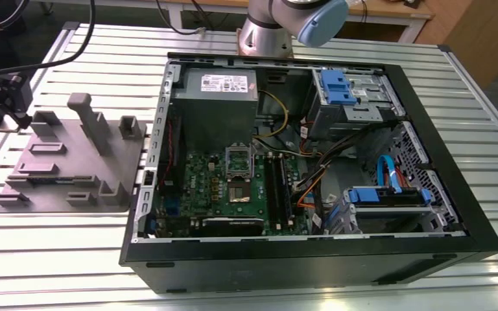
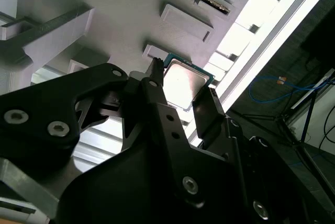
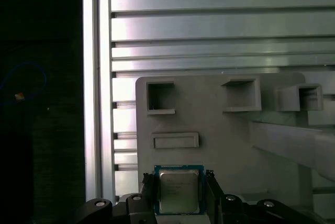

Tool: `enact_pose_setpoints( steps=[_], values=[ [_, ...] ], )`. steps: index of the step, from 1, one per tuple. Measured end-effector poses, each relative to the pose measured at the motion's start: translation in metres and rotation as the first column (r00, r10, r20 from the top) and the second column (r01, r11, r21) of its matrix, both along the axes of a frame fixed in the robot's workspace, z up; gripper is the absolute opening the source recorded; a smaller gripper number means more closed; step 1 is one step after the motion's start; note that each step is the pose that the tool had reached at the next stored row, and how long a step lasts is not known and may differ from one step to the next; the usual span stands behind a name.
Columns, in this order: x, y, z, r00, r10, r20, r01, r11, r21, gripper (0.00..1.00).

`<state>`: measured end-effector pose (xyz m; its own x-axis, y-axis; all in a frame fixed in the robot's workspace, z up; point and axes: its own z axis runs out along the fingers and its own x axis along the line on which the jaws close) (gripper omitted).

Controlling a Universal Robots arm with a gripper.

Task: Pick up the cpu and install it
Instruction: 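Pick up the cpu and move it towards the insertion slot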

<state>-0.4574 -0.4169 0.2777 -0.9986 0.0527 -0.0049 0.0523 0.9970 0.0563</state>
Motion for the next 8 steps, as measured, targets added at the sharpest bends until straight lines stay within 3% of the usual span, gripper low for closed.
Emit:
enact_pose_setpoints(
  steps=[2,8],
  values=[
    [0.0000,0.0000,0.0058,1.0000,0.000,-0.0001,0.000,1.0000,0.0000,0.47],
    [0.0000,0.0000,0.0069,1.0000,0.000,0.0000,0.000,1.0000,0.0000,0.47]
  ],
)
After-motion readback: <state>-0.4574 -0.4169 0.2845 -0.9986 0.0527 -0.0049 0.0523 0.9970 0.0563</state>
